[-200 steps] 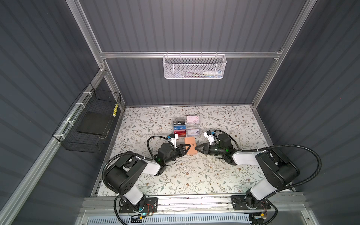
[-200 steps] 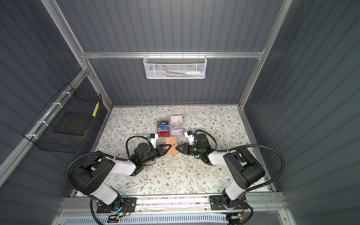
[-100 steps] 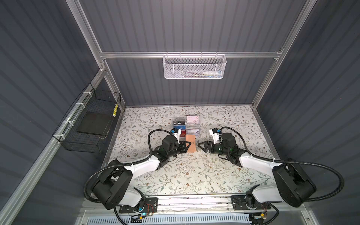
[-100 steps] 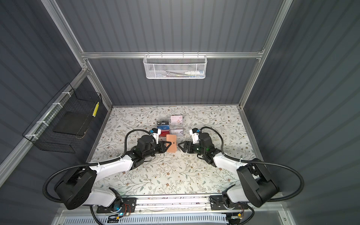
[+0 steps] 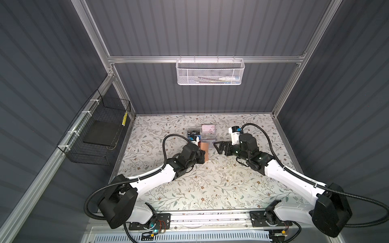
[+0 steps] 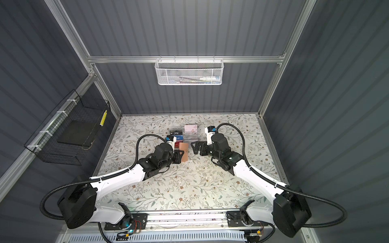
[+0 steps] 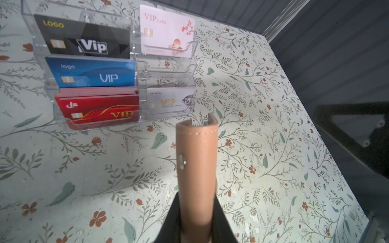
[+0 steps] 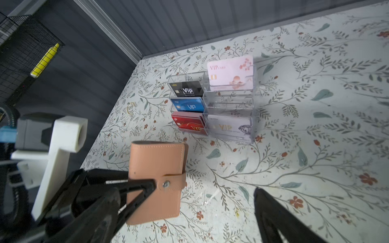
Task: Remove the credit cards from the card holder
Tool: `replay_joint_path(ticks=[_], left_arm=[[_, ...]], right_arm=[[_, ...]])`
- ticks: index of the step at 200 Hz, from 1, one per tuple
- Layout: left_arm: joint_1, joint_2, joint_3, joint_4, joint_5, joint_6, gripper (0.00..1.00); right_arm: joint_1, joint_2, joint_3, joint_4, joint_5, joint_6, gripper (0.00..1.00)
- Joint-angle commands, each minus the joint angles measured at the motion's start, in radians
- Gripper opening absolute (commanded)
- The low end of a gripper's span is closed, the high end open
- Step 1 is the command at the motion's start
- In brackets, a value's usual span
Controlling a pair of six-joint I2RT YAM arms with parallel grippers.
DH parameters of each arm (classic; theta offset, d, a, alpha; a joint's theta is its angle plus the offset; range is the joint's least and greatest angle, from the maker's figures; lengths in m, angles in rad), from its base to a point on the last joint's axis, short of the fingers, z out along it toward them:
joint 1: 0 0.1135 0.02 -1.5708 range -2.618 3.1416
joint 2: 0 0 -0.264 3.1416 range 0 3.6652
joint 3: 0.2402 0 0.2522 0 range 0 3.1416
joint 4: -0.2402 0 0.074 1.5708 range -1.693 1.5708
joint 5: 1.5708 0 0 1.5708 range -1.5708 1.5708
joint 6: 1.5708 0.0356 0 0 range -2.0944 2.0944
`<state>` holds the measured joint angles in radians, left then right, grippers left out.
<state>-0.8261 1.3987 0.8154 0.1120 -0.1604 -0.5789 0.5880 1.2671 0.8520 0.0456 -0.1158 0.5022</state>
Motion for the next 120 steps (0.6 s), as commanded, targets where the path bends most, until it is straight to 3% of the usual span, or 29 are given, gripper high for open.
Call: replay_joint_path(ticks=[1, 50, 120], left_arm=[[-0.049, 0.003, 0.035, 0.022, -0.118, 0.024, 0.0], [-0.111, 0.023, 0.019, 0.063, -0.232, -0.007, 0.0], [-0.148, 0.051, 0.004, 0.132, -0.274, -0.035, 0.0]], right_arm=[[0.01, 0.043, -0.026, -0.003, -0.009, -0.017, 0.99], [0.009, 0.049, -0.066, 0.014, -0.025, -0.014, 0.92], [0.01, 0.109, -0.052, 0.023, -0.086, 0.006, 0.79]])
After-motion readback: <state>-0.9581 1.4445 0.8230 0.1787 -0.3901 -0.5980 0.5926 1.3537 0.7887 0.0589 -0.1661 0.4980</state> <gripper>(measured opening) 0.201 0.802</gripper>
